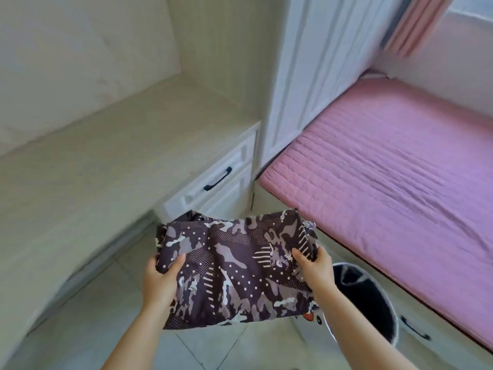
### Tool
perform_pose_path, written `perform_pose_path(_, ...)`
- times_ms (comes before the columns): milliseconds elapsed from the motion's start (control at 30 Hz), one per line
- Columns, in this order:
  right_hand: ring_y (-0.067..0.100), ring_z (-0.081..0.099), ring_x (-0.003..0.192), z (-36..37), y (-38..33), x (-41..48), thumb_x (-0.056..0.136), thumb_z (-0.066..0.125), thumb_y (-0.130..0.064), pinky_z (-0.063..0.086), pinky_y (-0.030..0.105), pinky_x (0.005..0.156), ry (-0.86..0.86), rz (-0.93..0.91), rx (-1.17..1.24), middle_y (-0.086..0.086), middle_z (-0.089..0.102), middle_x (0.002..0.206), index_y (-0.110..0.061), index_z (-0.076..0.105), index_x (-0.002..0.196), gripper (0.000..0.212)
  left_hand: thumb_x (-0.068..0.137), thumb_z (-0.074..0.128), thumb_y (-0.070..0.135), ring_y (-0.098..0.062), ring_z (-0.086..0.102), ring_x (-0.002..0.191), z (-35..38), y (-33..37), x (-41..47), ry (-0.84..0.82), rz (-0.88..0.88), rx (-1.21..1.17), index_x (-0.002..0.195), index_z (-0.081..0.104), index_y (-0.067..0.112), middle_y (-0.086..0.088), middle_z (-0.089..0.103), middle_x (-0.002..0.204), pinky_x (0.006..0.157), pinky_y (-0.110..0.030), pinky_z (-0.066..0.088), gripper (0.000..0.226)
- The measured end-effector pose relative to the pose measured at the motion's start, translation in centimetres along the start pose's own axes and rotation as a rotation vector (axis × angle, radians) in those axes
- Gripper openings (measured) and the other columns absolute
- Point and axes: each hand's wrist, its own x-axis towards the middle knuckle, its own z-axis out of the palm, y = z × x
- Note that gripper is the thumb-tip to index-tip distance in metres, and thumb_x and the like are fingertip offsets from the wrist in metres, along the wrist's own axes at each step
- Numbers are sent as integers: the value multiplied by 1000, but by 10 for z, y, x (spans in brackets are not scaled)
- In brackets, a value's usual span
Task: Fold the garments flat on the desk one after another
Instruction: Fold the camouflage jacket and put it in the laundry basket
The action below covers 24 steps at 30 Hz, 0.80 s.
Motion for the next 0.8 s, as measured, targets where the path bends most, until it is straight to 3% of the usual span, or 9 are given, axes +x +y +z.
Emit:
perform_pose_path(167, 20, 62, 97, -124, 87, 55, 85, 70, -28, 53, 44, 87, 140, 160, 14, -2, 63, 107, -24, 51, 113, 34, 82, 75, 24, -25, 65, 87, 156, -22, -36, -199, -83, 79, 110, 55, 16, -4, 65, 99, 73, -38, 53, 35)
perform_pose_path(300, 20, 65, 94, -185, 155, 85, 74, 79, -35, 55, 44, 83, 221, 308, 33, -3, 64, 109, -24, 51, 118, 53, 82, 74, 21, -20, 62, 83, 251, -40, -56, -285, -80, 210, 110, 54, 17, 0, 63, 94, 71, -34, 49, 34)
perform_pose_path(400, 26, 62, 106, -209, 204, 101, 72, 81, -34, 52, 48, 91, 305, 405, 68, 4, 62, 121, -18, 50, 129, 67, 82, 75, 24, -21, 62, 87, 309, -56, -62, -344, -69, 327, 109, 53, 22, 1, 64, 97, 79, -38, 51, 34)
perform_pose_path(500, 28, 56, 115, -222, 245, 118, 75, 80, -26, 46, 47, 99, 423, 493, 109, 9, 59, 126, -12, 50, 130, 65, 82, 75, 27, -24, 63, 92, 369, -80, -57, -431, -62, 432, 109, 51, 26, 2, 64, 100, 86, -41, 51, 36)
perform_pose_path(600, 29, 54, 119, -229, 280, 135, 79, 77, -24, 44, 45, 100, 511, 567, 130, 8, 57, 129, -10, 48, 132, 62, 82, 74, 25, -21, 62, 89, 421, -109, -48, -510, -74, 513, 107, 51, 27, 5, 63, 98, 85, -39, 50, 35)
perform_pose_path(700, 27, 57, 109, -229, 311, 159, 81, 75, -20, 45, 40, 92, 595, 630, 111, 8, 61, 121, -10, 52, 125, 50, 84, 73, 26, -20, 62, 94, 466, -139, -36, -571, -74, 632, 108, 52, 28, 7, 64, 101, 85, -39, 50, 32)
perform_pose_path(800, 25, 59, 105, -217, 330, 183, 84, 72, -19, 44, 34, 81, 628, 646, 85, 2, 62, 110, -15, 52, 117, 39, 87, 68, 32, -22, 59, 111, 501, -164, -34, -606, 6, 737, 129, 49, 23, 5, 61, 121, 92, -41, 48, 47)
